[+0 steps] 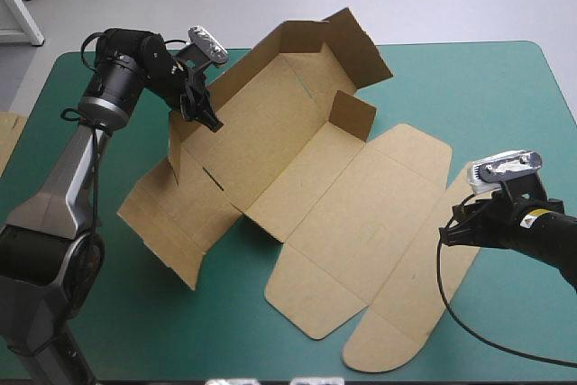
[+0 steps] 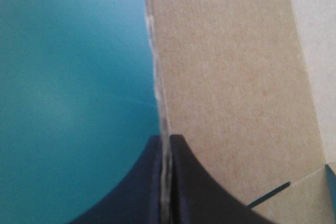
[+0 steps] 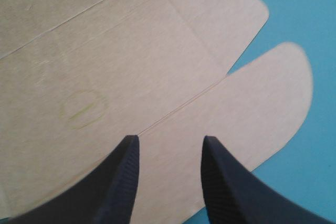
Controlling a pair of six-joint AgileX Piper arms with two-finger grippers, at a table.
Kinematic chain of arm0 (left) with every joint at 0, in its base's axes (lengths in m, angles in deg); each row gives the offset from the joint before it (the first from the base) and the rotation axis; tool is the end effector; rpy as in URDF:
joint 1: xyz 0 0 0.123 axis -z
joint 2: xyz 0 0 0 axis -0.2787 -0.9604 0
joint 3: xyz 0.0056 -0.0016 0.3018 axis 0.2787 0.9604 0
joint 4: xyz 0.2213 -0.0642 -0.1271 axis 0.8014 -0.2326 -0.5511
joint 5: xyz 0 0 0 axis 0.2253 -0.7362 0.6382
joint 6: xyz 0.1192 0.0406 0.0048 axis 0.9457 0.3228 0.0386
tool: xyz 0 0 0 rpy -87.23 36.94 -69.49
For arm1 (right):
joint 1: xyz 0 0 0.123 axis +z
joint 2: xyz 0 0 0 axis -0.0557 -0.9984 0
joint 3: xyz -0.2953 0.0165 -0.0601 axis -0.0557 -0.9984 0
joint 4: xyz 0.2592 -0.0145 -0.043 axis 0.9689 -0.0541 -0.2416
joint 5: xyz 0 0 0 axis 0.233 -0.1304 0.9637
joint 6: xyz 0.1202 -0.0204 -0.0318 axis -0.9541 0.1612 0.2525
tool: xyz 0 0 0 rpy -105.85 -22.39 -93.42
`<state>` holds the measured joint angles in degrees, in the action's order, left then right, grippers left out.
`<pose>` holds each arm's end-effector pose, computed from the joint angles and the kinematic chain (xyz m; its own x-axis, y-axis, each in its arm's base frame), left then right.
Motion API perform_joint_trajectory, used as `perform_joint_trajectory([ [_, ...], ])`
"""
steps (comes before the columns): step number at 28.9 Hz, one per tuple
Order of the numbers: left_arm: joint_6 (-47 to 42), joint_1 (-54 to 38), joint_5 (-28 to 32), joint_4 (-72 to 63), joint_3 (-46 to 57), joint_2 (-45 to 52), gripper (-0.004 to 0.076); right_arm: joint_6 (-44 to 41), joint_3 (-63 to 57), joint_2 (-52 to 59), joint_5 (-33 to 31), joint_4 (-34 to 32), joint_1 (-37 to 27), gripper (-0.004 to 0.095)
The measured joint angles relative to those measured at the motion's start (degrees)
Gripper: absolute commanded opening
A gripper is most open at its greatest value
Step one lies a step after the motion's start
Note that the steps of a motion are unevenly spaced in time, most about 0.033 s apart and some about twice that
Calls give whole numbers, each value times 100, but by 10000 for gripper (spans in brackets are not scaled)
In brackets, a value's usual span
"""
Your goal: Fold the box
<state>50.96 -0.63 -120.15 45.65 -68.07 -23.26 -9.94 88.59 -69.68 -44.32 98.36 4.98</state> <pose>0.4216 -0.1265 0.3611 -0.4954 0.7506 -0.4373 0.7372 0.6296 0.2454 0.1874 0.0312 0.3362 -0.6680 -0.1685 -0.7248 -0.2774 0.9602 0.0324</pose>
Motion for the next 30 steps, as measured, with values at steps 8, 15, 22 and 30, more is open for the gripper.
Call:
perform_joint_trajectory([
  [8, 1784, 251, 6, 188, -579, -273, -3, -292, 533, 0, -27, -462, 0, 375],
  [15, 2833, 309, 126, 29, -605, -518, -3, -416, 636, 0, -67, -569, 0, 375],
  [22, 3517, 854, 819, 15, -605, -570, -5, -591, 647, 0, -62, -706, 0, 375],
  [30, 3897, 975, 1148, 314, -599, -570, -10, -789, 804, 0, -45, -731, 0, 375],
])
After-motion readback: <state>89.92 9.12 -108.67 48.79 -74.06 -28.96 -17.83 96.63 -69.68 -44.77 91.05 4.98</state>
